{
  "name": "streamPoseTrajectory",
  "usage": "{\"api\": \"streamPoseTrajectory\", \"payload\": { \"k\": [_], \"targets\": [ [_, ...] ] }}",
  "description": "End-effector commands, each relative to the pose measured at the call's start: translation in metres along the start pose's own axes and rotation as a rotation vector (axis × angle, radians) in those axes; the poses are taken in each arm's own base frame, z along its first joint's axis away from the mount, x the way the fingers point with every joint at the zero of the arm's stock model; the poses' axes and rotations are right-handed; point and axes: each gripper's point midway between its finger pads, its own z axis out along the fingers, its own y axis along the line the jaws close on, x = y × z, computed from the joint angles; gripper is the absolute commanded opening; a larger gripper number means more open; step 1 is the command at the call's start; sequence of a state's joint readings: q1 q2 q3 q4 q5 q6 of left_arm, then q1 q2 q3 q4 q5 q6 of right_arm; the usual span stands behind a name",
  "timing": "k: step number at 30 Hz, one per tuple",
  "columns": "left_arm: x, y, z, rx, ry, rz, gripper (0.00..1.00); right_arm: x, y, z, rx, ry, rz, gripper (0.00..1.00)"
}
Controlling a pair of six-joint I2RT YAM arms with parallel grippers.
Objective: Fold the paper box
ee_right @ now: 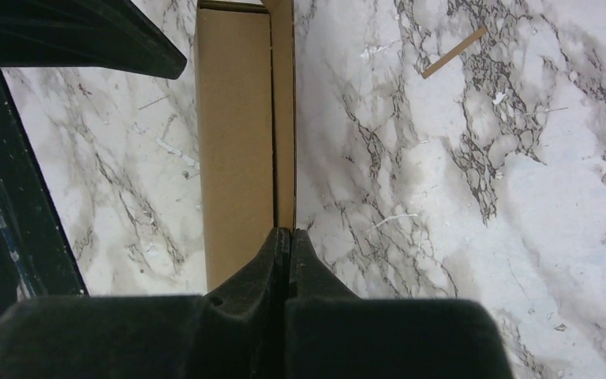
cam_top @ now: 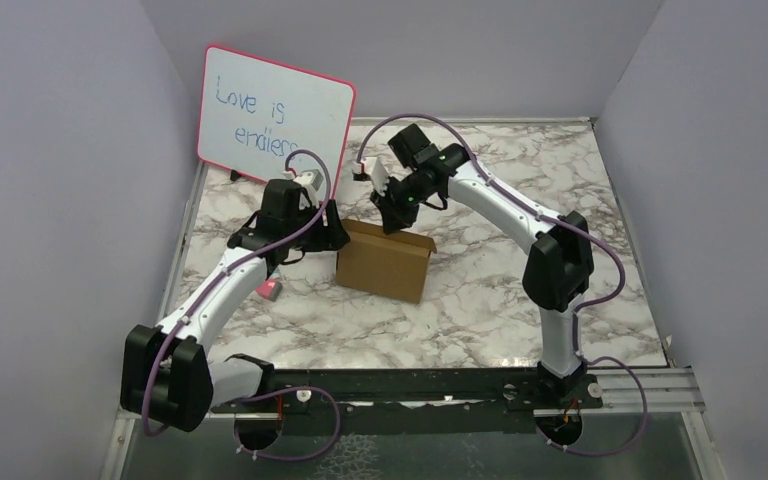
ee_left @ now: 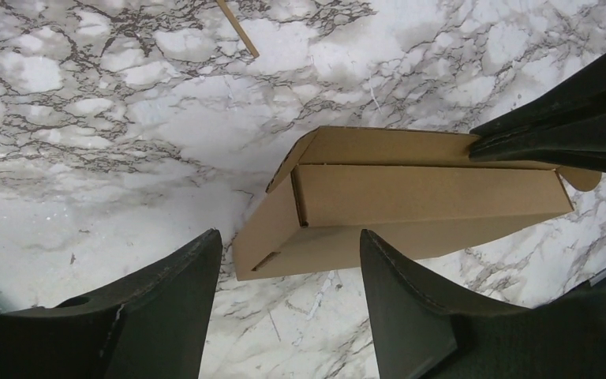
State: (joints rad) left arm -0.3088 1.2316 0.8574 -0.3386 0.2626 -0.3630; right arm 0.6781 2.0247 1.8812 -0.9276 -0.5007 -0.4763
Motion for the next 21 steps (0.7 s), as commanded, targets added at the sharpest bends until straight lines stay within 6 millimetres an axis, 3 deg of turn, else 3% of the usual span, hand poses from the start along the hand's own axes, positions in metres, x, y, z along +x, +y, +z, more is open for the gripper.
{"api": "streamPoseTrajectory", "payload": {
  "k": [1, 5, 10, 15, 21],
  "targets": [
    [-0.019, -0.015, -0.019, 0.053, -0.094, 0.020, 0.65, -0.012, -0.007, -0.013, 0.120, -0.016, -0.094, 0.01],
    [-0.027, -0.016, -0.028, 0.044, -0.137, 0.030, 0.65, -0.027, -0.013, -0.023, 0.173, -0.038, -0.160, 0.01],
    [-0.018, -0.023, -0.020, 0.102, -0.112, -0.011, 0.64, -0.040, -0.011, -0.026, 0.195, -0.040, -0.249, 0.01],
    [-0.016, -0.020, -0.023, 0.091, -0.129, -0.006, 0.62, -0.034, -0.015, -0.017, 0.228, 0.013, -0.317, 0.01],
    [-0.038, -0.009, -0.045, -0.010, -0.201, 0.126, 0.67, -0.035, -0.020, -0.014, 0.245, 0.031, -0.325, 0.01]
  ]
}}
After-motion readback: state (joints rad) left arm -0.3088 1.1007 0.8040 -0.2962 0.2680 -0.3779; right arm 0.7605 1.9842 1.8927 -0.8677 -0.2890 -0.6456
